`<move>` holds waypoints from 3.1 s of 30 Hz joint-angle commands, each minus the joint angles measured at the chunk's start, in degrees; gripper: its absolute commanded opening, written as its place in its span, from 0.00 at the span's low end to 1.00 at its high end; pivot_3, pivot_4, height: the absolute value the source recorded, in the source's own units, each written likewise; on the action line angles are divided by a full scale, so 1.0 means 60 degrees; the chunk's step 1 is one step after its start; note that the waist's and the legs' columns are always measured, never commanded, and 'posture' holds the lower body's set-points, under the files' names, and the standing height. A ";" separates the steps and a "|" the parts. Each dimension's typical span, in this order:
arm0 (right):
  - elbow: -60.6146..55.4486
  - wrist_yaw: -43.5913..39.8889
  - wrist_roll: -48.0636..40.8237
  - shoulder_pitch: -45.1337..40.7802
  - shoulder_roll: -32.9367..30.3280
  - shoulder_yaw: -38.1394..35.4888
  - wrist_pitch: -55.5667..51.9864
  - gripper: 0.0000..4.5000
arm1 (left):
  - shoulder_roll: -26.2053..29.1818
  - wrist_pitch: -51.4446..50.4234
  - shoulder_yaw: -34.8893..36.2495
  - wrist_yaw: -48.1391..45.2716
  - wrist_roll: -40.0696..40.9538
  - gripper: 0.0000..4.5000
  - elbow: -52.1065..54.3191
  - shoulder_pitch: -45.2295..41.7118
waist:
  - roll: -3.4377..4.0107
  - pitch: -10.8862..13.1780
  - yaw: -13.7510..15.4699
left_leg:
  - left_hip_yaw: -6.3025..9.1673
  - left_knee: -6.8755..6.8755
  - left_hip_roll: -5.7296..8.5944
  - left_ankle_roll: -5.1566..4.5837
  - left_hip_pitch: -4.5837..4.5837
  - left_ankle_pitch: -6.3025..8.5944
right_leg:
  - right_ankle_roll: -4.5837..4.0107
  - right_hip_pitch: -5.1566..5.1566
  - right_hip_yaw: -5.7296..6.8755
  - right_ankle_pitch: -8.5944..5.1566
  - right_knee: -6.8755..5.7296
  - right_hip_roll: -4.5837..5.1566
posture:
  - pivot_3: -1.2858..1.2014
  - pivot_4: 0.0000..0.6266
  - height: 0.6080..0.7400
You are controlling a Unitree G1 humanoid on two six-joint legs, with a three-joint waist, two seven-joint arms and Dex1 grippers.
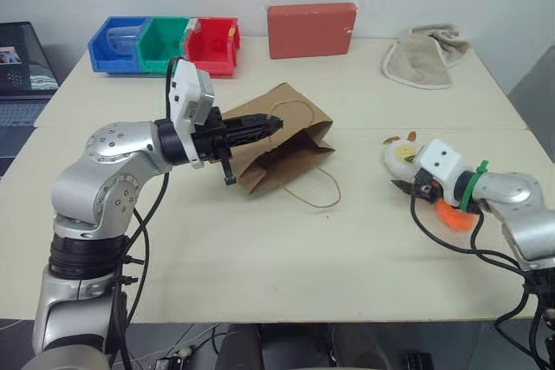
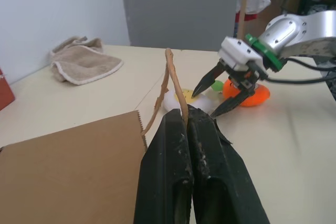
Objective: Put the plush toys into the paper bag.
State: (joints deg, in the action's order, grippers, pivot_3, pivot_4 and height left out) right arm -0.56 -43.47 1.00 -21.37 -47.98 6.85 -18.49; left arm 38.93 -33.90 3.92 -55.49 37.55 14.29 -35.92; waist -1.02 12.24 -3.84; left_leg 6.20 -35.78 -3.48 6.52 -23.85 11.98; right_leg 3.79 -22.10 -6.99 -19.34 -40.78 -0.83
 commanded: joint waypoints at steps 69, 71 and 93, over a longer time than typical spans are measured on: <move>-0.4617 -0.3535 -0.4202 -0.1697 -0.0636 -0.1423 -0.3765 0.97 | -0.0571 -0.0380 0.0202 0.0098 0.0685 0.00 -0.0012 -0.0414 | 0.0011 0.0006 0.0191 | 0.0031 -0.0014 0.0003 -0.0002 -0.0013 -0.0003 | 0.0008 0.0002 0.0031 0.0012 -0.0014 0.0002 | 0.52 0.24 1.00; -0.4537 -0.3648 -0.4242 -0.1291 -0.1295 -0.1773 -0.3691 0.97 | -0.0565 -0.0344 0.0203 0.0086 0.0653 0.00 -0.0008 -0.0381 | 0.0010 0.0007 0.0209 | 0.0027 -0.0017 0.0004 -0.0003 -0.0015 -0.0002 | 0.0008 0.0004 0.0027 0.0012 -0.0007 0.0003 | 0.52 0.24 1.00; -0.0710 -0.2493 -0.0117 0.2059 -0.3375 -0.1802 0.0769 0.53 | -0.0505 -0.0323 0.0198 -0.0006 0.0459 0.00 0.0086 -0.0254 | 0.0007 0.0005 0.0070 | -0.0013 -0.0044 0.0005 -0.0002 0.0007 -0.0005 | 0.0016 0.0016 -0.0017 0.0013 -0.0009 0.0002 | 0.52 0.24 1.00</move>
State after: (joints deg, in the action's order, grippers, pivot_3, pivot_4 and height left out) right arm -4.61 -58.78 -0.06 -7.97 -68.27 -3.13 -14.77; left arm 35.38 -36.79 4.17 -55.64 40.12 12.92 -37.25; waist -0.98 12.27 -3.43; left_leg 6.13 -36.04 -3.46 6.51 -23.81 11.95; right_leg 3.89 -22.01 -7.09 -19.26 -40.84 -0.82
